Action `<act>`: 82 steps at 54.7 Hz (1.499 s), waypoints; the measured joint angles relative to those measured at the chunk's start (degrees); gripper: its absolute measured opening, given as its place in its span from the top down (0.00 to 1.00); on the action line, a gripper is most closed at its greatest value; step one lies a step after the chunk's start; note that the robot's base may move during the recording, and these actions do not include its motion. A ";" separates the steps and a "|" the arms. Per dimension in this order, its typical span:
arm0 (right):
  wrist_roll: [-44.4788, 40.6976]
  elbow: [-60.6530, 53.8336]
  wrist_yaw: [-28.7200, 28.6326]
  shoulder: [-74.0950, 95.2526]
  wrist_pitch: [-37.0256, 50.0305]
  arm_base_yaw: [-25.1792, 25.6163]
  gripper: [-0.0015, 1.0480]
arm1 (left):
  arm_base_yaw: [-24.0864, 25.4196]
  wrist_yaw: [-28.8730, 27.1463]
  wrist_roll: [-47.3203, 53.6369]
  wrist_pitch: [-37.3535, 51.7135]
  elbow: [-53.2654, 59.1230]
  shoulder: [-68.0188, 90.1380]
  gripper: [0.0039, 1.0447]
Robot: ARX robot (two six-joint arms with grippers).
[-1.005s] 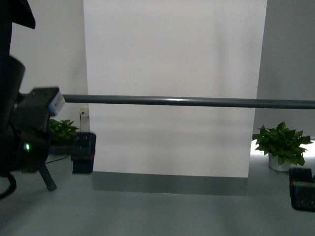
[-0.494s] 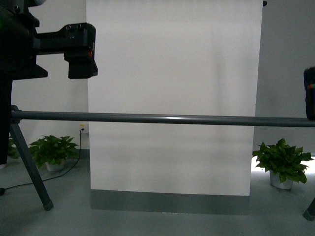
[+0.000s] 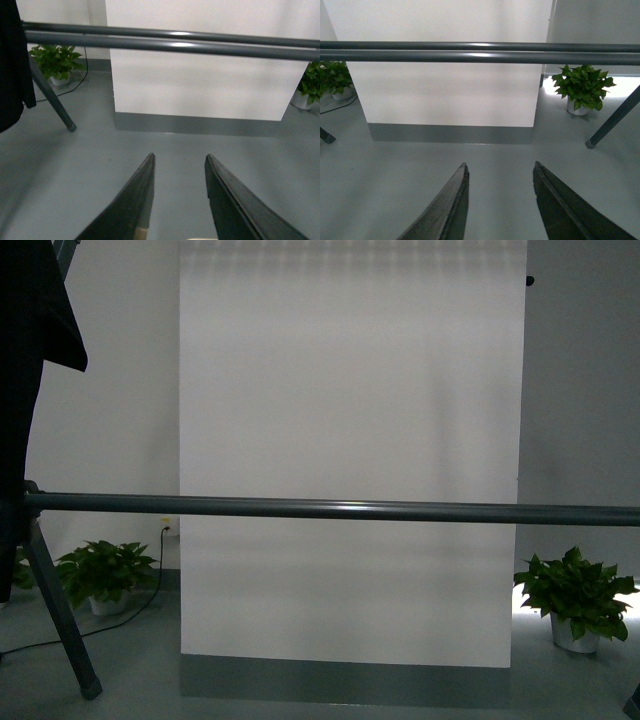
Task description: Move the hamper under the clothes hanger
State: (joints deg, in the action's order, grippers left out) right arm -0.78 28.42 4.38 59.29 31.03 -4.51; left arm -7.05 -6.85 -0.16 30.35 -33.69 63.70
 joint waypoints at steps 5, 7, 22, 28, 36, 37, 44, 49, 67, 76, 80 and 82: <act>0.07 -4.66 -0.48 -2.69 1.57 0.66 0.79 | 0.81 0.92 0.00 1.84 4.98 -2.54 0.84; 0.13 -6.93 -2.73 -4.17 2.16 1.99 0.88 | 1.25 1.33 0.02 2.84 7.61 -4.17 0.93; 0.17 -15.15 -4.15 -11.04 3.37 4.44 0.98 | 4.24 5.51 0.00 4.96 17.42 -11.47 0.97; 0.17 -17.86 -4.26 -14.12 3.19 4.44 0.98 | 6.71 6.47 0.00 5.01 20.74 -14.69 0.97; 0.17 -20.74 -4.28 -18.36 1.88 4.44 0.98 | 6.93 6.91 0.02 4.70 24.22 -19.02 0.97; 0.17 -21.11 -4.28 -18.91 1.66 4.44 0.98 | 6.93 6.91 0.00 4.50 24.61 -19.56 0.97; 0.17 -23.21 -4.28 -23.23 -0.52 4.44 0.98 | 6.95 6.86 0.00 2.73 27.08 -23.76 0.97; 0.20 -24.09 -4.28 -25.49 -1.99 4.44 0.98 | 6.95 6.88 0.00 1.38 28.28 -26.27 0.97; 0.17 -26.95 -4.28 -33.22 -6.45 4.44 0.98 | 6.95 6.86 0.00 -4.76 31.12 -35.36 0.97; 0.17 -28.13 -4.31 -37.77 -9.44 4.44 0.98 | 6.95 6.86 0.00 -5.64 32.70 -38.84 0.97; 0.17 -28.13 -4.31 -39.60 -11.08 4.44 0.98 | 6.95 6.86 0.00 -7.45 32.70 -40.94 0.97; 0.17 -28.13 -4.28 -40.33 -11.78 4.44 0.98 | 6.95 6.86 0.02 -8.17 32.70 -41.83 0.97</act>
State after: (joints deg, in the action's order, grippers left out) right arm -0.60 0.30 0.10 18.96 19.25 -0.08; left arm -0.10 0.01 -0.14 22.17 -0.99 21.87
